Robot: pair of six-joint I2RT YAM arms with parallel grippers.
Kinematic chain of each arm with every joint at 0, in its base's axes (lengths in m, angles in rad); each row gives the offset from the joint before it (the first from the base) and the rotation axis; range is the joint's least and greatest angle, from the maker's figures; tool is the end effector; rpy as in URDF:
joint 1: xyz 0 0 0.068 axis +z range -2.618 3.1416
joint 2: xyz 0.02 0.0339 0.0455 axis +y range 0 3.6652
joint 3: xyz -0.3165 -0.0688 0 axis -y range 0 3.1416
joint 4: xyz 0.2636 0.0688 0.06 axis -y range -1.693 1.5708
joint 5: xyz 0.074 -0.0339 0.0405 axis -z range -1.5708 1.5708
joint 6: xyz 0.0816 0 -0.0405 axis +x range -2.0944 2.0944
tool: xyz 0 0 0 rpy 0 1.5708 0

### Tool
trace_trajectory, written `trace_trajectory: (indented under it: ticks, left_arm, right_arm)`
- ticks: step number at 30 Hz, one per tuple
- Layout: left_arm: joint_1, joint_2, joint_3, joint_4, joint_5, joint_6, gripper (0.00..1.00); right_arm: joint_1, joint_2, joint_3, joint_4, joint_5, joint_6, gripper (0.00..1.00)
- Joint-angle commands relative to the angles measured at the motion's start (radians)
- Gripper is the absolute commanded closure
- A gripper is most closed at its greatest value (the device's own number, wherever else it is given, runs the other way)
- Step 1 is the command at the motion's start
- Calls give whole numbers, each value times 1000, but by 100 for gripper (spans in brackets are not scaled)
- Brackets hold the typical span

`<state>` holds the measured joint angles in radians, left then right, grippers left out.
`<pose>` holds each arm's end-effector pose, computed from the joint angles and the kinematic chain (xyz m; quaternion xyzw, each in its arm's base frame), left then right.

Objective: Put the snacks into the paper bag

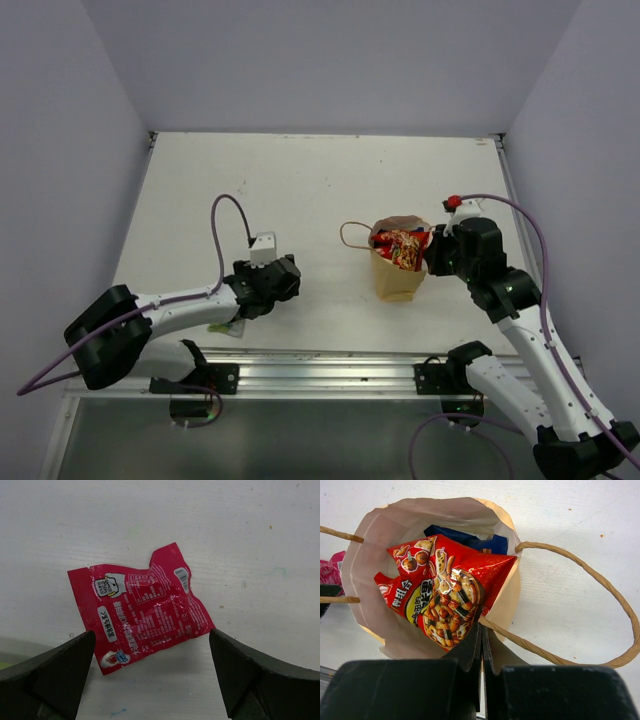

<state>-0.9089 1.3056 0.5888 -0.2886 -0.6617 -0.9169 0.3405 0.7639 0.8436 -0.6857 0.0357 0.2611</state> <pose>0.1928 -0.1659 0.1741 -0.0942 0.9079 -0.0180 0.4082 0.1681 0.0565 0.3246 -0.0269 0.8854 0.1223 0.4477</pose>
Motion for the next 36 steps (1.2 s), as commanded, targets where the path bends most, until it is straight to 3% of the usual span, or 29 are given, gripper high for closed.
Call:
trace_trajectory:
  ticks: [1,10,12,13,14,16,17,20,22,27,30,32,36]
  left_arm:
    - [21,24,-27,147,5,-4,0]
    - [73,132,-67,316,47,66,0]
    - [80,156,-67,321,53,64,6]
    - [81,161,-66,319,54,59,14]
    - [82,165,-66,316,53,55,31]
    - [82,169,-63,309,53,58,47]
    - [82,167,-63,307,51,59,64]
    - [82,155,-53,293,47,67,90]
    - [82,150,-44,292,40,73,100]
    - [77,74,5,269,106,139,100]
    - [47,14,109,308,151,237,100]
    - [18,6,241,301,166,320,100]
    - [-80,35,483,359,351,446,100]
  right_arm:
    - [2,0,-1,5,-25,0,100]
    - [3,3,-3,3,-26,0,100]
    - [3,6,-1,3,-28,1,100]
    - [3,6,-1,3,-26,0,100]
    - [3,5,-3,3,-25,0,100]
    - [2,6,-3,3,-25,0,100]
    - [3,8,-3,3,-26,0,100]
    - [3,9,-1,3,-26,0,100]
    - [3,12,-3,3,-26,0,100]
    - [3,14,-3,2,-28,0,100]
    - [3,15,-3,2,-25,0,100]
    - [2,17,-3,2,-26,1,100]
    - [3,15,-3,2,-26,0,100]
